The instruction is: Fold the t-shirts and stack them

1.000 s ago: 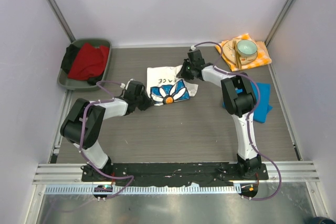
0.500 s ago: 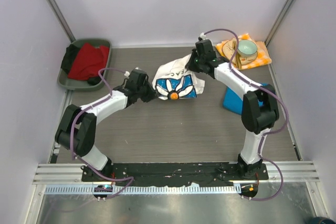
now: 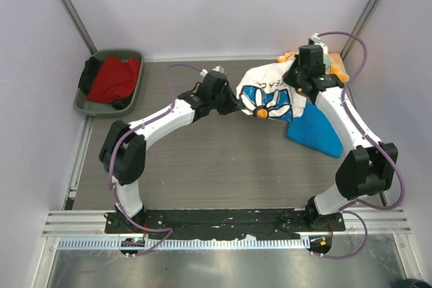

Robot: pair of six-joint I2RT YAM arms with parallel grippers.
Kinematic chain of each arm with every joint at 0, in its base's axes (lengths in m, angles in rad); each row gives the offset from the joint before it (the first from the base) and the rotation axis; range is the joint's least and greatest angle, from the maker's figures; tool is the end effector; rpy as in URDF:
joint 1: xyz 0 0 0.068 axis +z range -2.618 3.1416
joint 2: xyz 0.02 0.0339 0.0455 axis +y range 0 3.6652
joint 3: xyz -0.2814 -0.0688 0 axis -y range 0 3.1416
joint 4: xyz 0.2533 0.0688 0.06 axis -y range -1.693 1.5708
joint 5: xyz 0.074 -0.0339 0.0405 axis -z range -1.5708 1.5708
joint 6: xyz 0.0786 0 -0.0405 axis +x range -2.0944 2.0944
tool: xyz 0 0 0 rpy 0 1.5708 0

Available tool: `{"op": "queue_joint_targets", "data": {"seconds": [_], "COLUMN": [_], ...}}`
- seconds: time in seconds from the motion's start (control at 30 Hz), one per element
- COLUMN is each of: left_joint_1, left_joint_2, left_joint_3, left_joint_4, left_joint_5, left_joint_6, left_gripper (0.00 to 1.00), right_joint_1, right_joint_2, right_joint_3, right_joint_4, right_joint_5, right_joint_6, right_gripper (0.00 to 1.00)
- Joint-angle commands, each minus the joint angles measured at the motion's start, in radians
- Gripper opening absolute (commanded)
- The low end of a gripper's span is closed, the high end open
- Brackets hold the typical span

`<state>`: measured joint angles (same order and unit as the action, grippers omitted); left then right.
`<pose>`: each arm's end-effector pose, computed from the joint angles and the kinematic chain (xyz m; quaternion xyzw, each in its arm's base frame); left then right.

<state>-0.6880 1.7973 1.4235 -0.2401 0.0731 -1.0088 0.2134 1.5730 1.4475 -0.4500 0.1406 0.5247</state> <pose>0.3559 -0.3000 0.2633 -0.1251 0.8784 -0.3666 0.2799 0.3999 0.0754 0.3401 0.1690 0.8607 0.1142 0.4664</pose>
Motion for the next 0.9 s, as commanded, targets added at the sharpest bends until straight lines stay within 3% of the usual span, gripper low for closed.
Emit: {"op": "queue_joint_targets", "data": {"seconds": [0.0, 0.13, 0.5, 0.87], "left_joint_1": [-0.044, -0.074, -0.171, -0.217], "left_joint_2": [0.111, 0.223, 0.419, 0.548], "left_joint_3": [0.152, 0.296, 0.517, 0.66], "left_joint_4": [-0.019, -0.039, -0.047, -0.041], "left_joint_5": [0.054, 0.106, 0.155, 0.217], "left_joint_6": [0.026, 0.025, 0.018, -0.011], "left_gripper": [0.0, 0.0, 0.0, 0.0], "right_joint_1": [-0.1, -0.18, -0.391, -0.445], "right_joint_2": [-0.137, -0.201, -0.286, -0.216], "right_joint_3": [-0.058, -0.134, -0.236, -0.181], "right_joint_4": [-0.015, -0.026, -0.036, -0.044], "right_joint_5": [0.05, 0.037, -0.009, -0.105], "right_joint_6": [0.012, 0.018, 0.026, 0.034], "right_gripper": [0.01, 0.01, 0.01, 0.01]}}
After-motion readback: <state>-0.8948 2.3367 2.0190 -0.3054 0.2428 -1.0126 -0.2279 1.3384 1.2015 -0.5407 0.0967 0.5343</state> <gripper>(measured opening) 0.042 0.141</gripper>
